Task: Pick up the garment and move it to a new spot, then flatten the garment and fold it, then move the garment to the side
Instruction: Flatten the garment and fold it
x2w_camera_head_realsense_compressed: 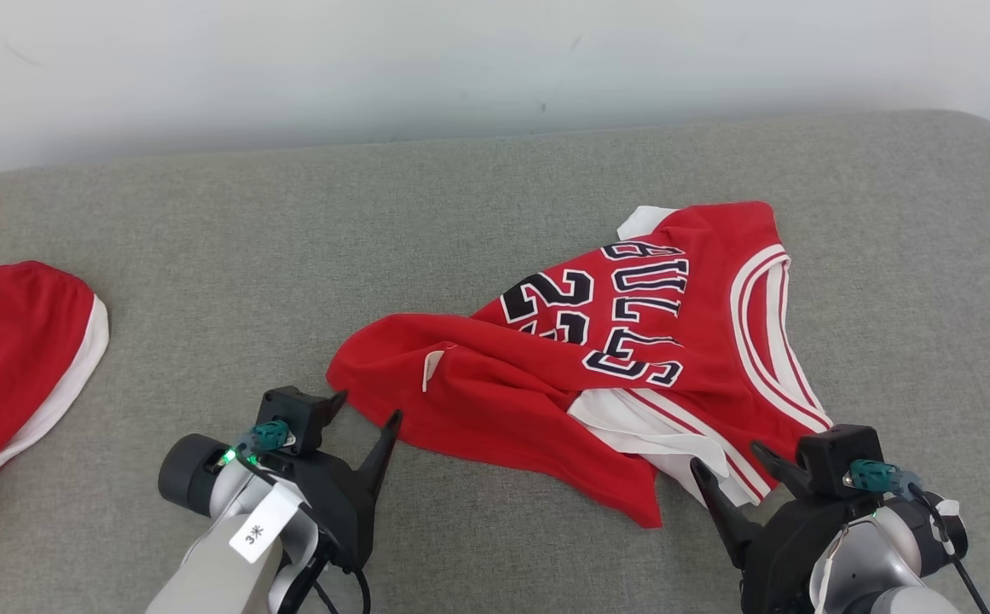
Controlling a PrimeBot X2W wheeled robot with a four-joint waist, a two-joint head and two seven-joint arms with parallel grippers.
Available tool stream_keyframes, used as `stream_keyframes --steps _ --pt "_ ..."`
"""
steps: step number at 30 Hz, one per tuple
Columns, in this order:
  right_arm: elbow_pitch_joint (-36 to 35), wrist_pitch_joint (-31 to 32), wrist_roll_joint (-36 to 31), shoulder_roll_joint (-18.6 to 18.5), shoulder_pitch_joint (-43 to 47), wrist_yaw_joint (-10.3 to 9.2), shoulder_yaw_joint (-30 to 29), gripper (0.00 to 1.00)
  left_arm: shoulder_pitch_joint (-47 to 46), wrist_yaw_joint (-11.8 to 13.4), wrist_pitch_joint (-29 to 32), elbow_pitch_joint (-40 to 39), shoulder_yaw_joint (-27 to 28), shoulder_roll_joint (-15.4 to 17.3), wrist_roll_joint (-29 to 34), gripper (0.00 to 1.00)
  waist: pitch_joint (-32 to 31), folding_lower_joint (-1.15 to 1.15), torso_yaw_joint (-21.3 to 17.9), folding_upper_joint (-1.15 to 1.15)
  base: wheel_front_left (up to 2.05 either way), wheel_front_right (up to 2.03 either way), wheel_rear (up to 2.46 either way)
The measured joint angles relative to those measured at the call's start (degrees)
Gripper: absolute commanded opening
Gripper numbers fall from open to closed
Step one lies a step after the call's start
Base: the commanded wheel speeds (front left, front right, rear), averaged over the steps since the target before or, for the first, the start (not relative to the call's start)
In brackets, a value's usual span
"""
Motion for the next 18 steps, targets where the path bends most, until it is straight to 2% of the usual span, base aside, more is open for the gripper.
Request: stream_keyframes --steps 10,12,14,18 --pt "-0.70 0.87 0.00 1.09 -0.13 -0.25 1.78 1.00 0.16 -0.08 1.77 -0.71 -1.58 -0.96 0.09 1.00 1.30 0.00 -0.54 0.00 0.00 0.00 0.00" --pt "-0.55 1.07 -0.03 1.31 -0.40 -0.38 2.21 1.00 0.16 -0.46 2.27 -0.53 -1.96 -1.00 0.10 0.87 1.56 0.01 -0.49 0.00 0.00 0.00 0.00" --pt "-0.46 1.11 -0.07 1.35 -0.73 -0.40 2.42 1.00 0.16 -0.49 2.45 -0.38 -2.07 -0.94 0.11 0.82 1.71 0.00 -0.44 0.00 0.00 0.00 0.00" --pt "-0.33 1.54 -0.11 1.36 -1.27 -0.40 2.70 1.00 0.16 -0.49 2.93 -0.23 -2.03 -0.83 0.11 0.89 1.98 0.01 -0.35 0.00 0.00 0.00 0.00"
